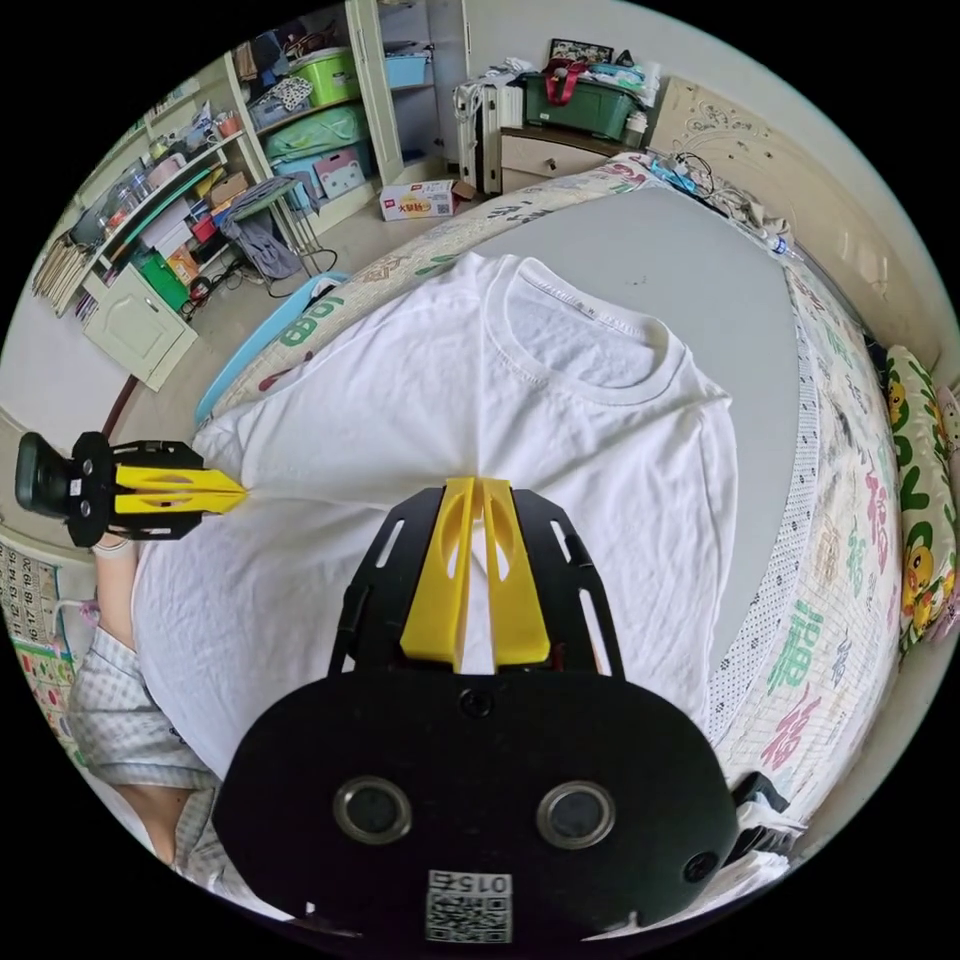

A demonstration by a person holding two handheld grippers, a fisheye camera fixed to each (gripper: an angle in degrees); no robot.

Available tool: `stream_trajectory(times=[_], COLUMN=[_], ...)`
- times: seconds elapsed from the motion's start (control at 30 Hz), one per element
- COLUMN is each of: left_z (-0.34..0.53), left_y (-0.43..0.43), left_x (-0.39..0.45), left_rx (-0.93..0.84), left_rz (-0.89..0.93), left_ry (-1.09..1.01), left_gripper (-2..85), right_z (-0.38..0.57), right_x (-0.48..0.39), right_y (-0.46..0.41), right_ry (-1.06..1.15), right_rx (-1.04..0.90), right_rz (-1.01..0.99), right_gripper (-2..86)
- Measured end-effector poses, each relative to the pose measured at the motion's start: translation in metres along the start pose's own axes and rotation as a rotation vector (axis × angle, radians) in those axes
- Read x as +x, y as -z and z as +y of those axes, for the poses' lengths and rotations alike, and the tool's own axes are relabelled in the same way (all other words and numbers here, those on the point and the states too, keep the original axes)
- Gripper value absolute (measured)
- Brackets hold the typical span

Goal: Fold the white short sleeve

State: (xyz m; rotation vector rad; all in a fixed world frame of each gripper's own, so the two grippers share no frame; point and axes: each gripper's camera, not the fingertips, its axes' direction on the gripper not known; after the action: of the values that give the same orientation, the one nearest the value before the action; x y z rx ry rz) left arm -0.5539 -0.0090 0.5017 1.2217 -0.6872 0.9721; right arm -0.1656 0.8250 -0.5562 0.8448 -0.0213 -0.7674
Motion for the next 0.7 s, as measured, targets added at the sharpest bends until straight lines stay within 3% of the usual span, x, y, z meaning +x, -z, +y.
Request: stream_trajectory(times=[0.23, 0.37, 0.43, 0.53, 0.7], left_z=[0.031, 0.056, 0.053, 0.038, 0.005], left_y=[-0.009, 0.022, 0.030, 0.023, -0.069], left_x=[-0.019, -0.080, -0.111, -0.151, -0.211], left_rx=[0.029, 0.200, 0.206, 0.208, 0.125], left_rz=[0.052, 0.194, 0.179, 0.072, 0.081], left_ry=[0.052, 0.256, 0.321, 0.410, 0.577], left_gripper=[1.3, 3.7, 5.5, 6.8, 10.3], right_z=[0.008, 0.036, 0.043, 0.032, 0.002], right_x=[0.021, 0.078, 0.102, 0.121, 0.140], right_y=[0.018, 0.059, 0.069, 0.068, 0.025], right_ry=[-0.053, -0.278, -0.372, -0.402, -0.293], right_rx=[0.083, 0.400, 0.494, 0.465, 0.300], right_rz=[-0.051, -0.188, -0.200, -0.084, 0.182], right_gripper=[5.1, 7.5, 7.5, 7.8, 9.8])
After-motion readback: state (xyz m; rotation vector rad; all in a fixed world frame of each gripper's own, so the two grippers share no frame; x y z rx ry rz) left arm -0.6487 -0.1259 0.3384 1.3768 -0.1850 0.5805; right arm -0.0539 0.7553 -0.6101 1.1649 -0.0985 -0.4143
